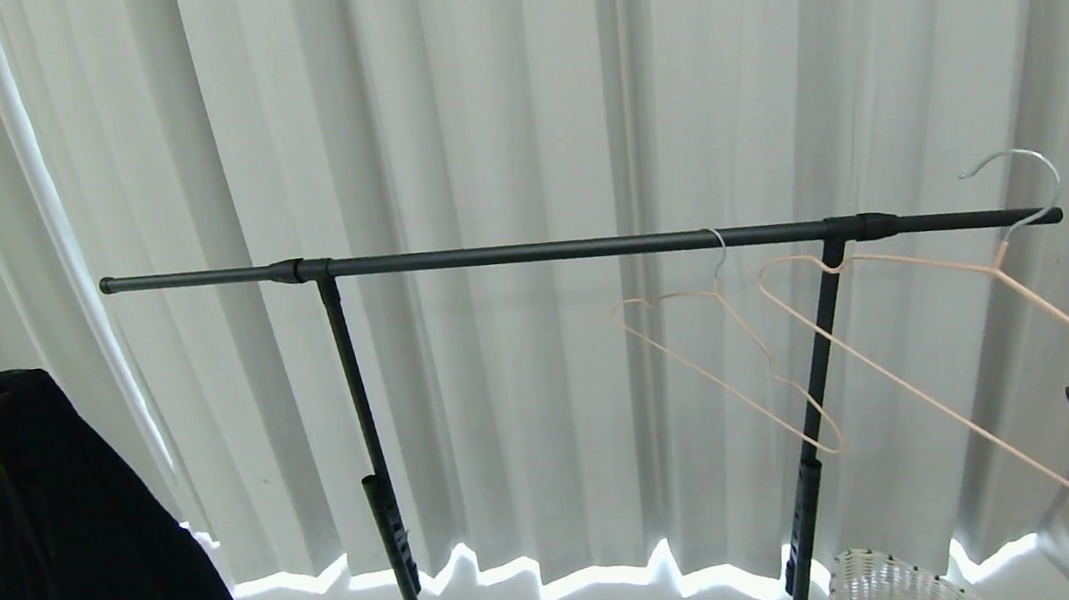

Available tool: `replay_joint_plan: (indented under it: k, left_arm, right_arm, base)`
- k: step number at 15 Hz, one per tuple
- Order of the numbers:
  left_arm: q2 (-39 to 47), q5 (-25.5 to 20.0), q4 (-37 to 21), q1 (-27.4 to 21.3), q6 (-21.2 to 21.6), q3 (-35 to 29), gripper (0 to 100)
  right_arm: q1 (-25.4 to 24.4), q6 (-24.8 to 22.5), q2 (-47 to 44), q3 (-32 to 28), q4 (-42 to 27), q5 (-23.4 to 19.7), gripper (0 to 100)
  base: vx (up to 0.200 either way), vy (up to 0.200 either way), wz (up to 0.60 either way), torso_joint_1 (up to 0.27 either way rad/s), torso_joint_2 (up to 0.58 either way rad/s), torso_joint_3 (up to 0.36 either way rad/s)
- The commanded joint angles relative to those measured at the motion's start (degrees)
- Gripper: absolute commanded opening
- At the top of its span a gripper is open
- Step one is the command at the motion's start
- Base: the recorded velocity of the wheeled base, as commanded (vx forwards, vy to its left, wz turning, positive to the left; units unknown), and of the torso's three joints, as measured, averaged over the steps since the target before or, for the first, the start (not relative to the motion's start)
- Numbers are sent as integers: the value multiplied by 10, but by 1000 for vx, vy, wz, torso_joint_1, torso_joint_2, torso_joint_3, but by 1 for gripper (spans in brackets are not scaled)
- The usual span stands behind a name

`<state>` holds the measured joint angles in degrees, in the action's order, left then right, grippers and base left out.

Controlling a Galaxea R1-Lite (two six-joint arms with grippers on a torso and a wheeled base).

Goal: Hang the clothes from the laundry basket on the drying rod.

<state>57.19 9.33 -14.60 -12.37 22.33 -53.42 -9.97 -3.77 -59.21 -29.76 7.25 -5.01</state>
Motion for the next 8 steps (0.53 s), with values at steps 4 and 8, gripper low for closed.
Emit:
replay_joint_plan:
  k: [4,8]
  left_arm:
    - [84,0,0,3,-91,-19,0]
    - [195,-2,0,-20,-248,-95,0]
  right_arm:
    - [-207,8,60,14,-37,4,0]
    - [-346,60,32,14,-36,4,0]
  base:
    - [0,0,0,0,0,0]
    - [0,0,0,0,0,0]
